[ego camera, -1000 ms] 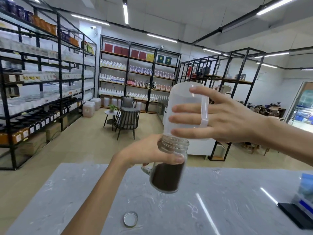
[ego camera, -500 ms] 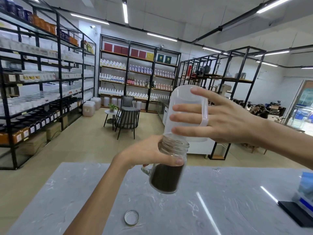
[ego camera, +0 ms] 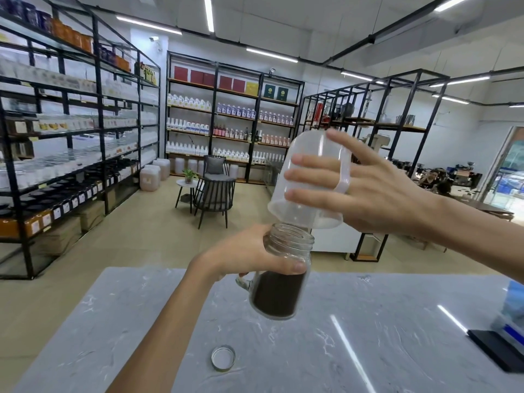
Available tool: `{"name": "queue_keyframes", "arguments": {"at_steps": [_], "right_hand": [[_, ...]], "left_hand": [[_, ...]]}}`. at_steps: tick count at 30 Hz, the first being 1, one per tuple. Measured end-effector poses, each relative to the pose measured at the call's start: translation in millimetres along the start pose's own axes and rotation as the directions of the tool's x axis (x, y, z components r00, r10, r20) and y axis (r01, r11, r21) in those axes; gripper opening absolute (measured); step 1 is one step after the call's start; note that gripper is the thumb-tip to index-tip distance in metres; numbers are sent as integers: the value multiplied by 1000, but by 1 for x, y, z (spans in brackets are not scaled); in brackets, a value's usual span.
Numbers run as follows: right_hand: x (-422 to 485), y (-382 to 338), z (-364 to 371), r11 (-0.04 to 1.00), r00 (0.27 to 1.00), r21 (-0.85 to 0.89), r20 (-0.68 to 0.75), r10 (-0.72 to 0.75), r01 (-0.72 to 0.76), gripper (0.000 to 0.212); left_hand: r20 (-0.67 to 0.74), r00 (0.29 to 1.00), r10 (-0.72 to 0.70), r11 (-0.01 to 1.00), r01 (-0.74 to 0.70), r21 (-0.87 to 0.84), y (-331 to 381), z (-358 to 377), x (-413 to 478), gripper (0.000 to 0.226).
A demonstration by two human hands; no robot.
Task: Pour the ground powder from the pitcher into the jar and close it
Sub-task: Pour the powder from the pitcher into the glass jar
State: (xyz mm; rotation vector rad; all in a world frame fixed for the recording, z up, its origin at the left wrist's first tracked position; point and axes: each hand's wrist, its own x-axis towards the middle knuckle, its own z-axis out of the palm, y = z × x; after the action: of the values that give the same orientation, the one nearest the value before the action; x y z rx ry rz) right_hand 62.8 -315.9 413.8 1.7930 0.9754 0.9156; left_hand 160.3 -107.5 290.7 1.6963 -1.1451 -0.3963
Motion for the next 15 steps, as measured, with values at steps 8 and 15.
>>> {"name": "queue_keyframes", "arguments": {"at_steps": [8, 15], "right_hand": [[-2, -5, 7, 995, 998, 75, 11, 66, -67, 82], [-8, -8, 16, 904, 964, 349, 183, 194, -248, 89]], "left_hand": [[-13, 999, -35, 999, 35, 40, -4, -3, -1, 45], [-65, 994, -88, 993, 93, 75, -12, 4, -2, 54]]}}
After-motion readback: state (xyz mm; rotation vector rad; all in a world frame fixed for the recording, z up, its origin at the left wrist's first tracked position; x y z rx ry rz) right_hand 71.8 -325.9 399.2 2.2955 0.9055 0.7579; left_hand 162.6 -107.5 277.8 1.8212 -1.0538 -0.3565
